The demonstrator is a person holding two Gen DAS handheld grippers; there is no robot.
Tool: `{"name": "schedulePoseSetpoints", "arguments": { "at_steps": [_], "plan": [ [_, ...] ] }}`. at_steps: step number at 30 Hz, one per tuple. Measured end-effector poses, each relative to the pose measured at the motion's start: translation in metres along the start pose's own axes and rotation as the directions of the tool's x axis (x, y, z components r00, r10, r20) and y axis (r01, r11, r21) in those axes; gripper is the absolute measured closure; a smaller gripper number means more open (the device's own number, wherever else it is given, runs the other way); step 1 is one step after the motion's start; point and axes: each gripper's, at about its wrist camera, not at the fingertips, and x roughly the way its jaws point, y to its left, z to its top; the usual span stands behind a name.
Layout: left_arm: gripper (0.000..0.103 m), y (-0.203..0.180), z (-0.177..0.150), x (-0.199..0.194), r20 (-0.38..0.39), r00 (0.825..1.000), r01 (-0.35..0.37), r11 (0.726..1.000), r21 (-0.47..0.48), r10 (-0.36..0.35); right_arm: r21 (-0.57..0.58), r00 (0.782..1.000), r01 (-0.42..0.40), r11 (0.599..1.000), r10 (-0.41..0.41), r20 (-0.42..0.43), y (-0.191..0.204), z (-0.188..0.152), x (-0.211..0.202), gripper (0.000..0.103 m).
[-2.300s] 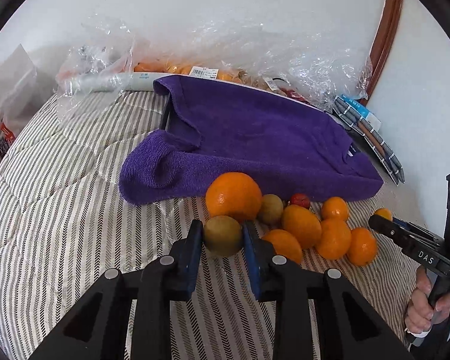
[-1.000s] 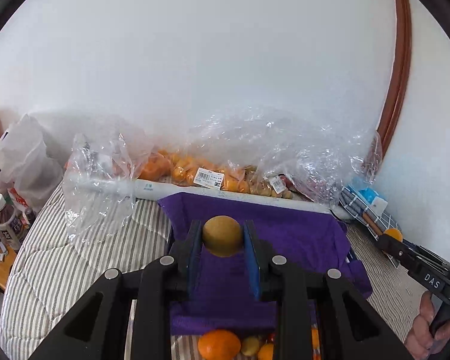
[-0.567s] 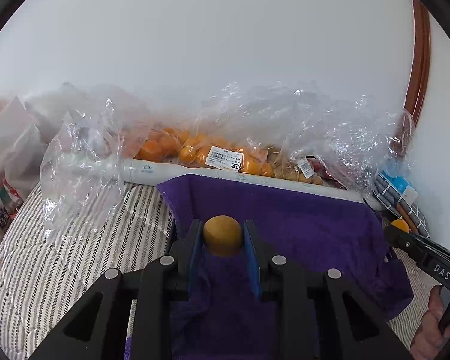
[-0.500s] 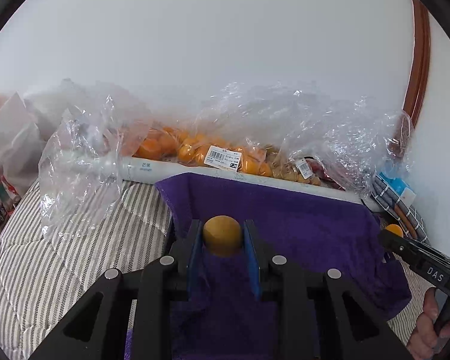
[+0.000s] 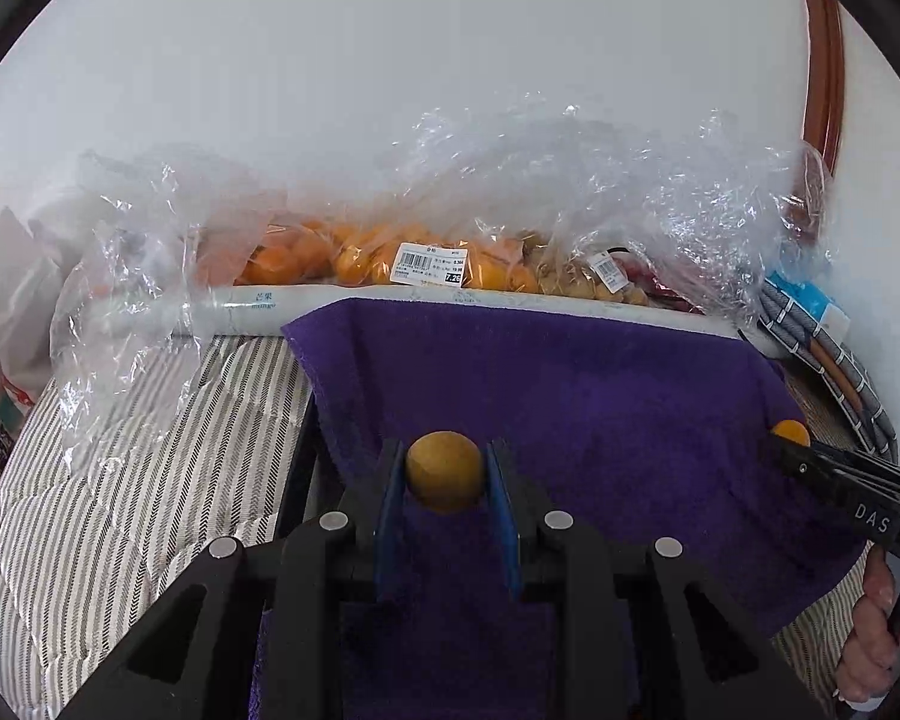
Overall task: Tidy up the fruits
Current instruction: 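Lift and carry both held fruits over the purple towel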
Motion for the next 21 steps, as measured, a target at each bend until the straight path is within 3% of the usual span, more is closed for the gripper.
{"name": "schedulePoseSetpoints", "arguments": {
  "at_steps": [14, 21],
  "plan": [
    [0.077, -0.004, -0.002, 0.01, -0.066, 0.998, 0.0, 0.999, 0.039, 0.002, -0.015, 0.998, -0.005, 1.0, 0.004, -0.064, 0.005, -0.007, 0.009, 0.068],
    [0.077, -0.003, -0.002, 0.011, -0.077, 0.997, 0.0, 0.999, 0.038, 0.003, -0.039, 0.999, 0.008, 0.999, -0.01, -0.052, 0.009, -0.007, 0.007, 0.067]
  ]
}}
